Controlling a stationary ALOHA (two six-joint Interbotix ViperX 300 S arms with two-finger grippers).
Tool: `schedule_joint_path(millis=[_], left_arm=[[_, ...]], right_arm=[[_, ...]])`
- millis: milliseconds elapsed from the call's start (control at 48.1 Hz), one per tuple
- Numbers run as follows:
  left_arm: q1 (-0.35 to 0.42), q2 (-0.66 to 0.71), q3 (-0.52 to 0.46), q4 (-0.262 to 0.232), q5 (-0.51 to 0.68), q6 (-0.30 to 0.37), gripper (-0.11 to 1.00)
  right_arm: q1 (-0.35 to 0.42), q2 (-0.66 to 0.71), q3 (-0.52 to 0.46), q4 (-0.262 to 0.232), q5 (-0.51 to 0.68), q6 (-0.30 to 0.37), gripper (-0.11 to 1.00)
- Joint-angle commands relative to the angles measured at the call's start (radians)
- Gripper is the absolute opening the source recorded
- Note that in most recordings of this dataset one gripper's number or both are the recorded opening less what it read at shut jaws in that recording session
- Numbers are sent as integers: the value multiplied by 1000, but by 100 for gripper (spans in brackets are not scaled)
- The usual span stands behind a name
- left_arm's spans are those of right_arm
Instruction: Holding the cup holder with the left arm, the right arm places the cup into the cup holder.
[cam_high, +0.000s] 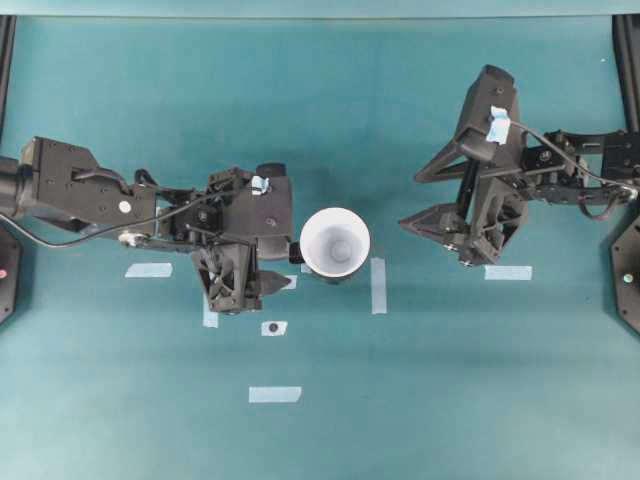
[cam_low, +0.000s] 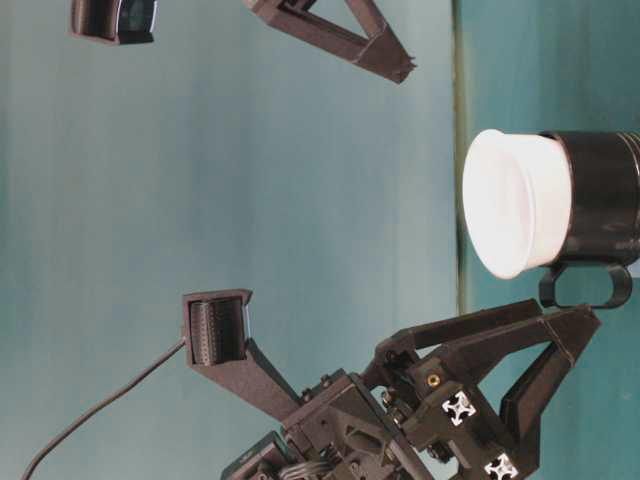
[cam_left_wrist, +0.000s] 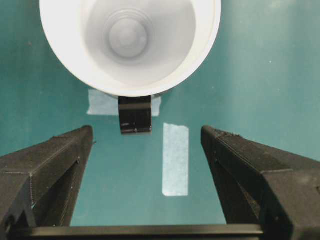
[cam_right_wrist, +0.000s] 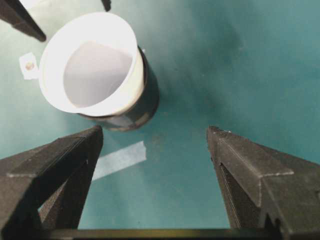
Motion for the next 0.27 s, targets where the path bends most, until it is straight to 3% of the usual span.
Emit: schedule_joint_path(millis=[0, 249], left_arm=[[-2, -12, -21, 2, -6, -2, 92], [-2, -12, -21, 2, -6, -2, 92]], right_arm=[[-2, -38, -5, -2, -6, 2, 89], [-2, -38, -2, -2, -8, 3, 89]])
